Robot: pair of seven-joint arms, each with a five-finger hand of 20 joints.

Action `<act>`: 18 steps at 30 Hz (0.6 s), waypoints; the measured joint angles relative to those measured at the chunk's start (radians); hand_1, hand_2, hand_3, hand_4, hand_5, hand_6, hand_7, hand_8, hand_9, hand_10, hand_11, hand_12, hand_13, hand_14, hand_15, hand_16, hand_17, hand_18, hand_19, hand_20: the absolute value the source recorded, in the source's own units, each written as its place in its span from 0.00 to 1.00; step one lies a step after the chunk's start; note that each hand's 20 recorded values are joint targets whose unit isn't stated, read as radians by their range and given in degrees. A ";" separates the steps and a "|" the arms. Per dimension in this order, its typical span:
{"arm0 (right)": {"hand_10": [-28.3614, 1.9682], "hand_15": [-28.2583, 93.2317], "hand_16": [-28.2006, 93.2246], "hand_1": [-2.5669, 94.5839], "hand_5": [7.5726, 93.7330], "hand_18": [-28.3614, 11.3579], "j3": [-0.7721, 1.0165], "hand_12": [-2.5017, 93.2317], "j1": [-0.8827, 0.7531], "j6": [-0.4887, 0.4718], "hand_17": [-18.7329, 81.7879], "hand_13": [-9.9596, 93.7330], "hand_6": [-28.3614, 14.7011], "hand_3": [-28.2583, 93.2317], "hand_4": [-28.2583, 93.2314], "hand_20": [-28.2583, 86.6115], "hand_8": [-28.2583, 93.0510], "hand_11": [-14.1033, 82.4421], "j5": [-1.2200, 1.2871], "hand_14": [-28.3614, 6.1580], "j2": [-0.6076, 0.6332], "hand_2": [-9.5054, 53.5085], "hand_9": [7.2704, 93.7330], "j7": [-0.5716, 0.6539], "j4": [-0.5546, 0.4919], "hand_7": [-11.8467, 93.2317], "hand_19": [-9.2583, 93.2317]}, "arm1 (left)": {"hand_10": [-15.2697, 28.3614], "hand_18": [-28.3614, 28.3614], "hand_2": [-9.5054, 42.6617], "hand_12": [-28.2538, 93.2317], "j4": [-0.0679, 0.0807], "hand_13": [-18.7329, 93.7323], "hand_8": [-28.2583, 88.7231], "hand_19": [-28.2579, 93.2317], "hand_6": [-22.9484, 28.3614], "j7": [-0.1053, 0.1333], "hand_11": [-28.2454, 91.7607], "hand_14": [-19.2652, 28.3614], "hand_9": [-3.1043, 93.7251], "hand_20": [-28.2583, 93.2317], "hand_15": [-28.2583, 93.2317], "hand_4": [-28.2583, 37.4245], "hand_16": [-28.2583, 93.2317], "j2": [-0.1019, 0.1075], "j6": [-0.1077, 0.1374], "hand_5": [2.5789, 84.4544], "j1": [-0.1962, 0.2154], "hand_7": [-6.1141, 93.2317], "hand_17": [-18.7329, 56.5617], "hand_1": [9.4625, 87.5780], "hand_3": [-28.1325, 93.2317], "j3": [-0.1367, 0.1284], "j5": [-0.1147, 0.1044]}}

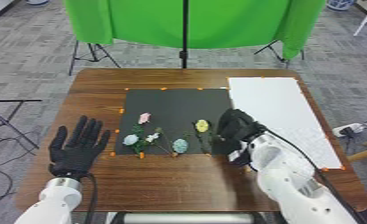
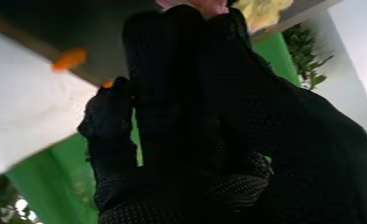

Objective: Arrange flowers

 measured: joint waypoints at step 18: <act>0.57 0.73 0.55 0.63 0.71 0.18 0.006 0.42 -0.026 0.031 0.47 0.70 0.72 0.83 0.00 0.63 0.12 0.24 0.030 0.53 -0.016 0.00 0.85 0.044 -0.041 0.28 0.91 | 0.74 0.75 0.46 0.32 0.000 0.45 0.16 0.55 0.64 -0.001 0.42 0.76 0.48 0.34 0.59 0.00 0.16 -0.005 0.005 0.56 0.002 0.20 0.15 0.25 0.86 -0.006 0.000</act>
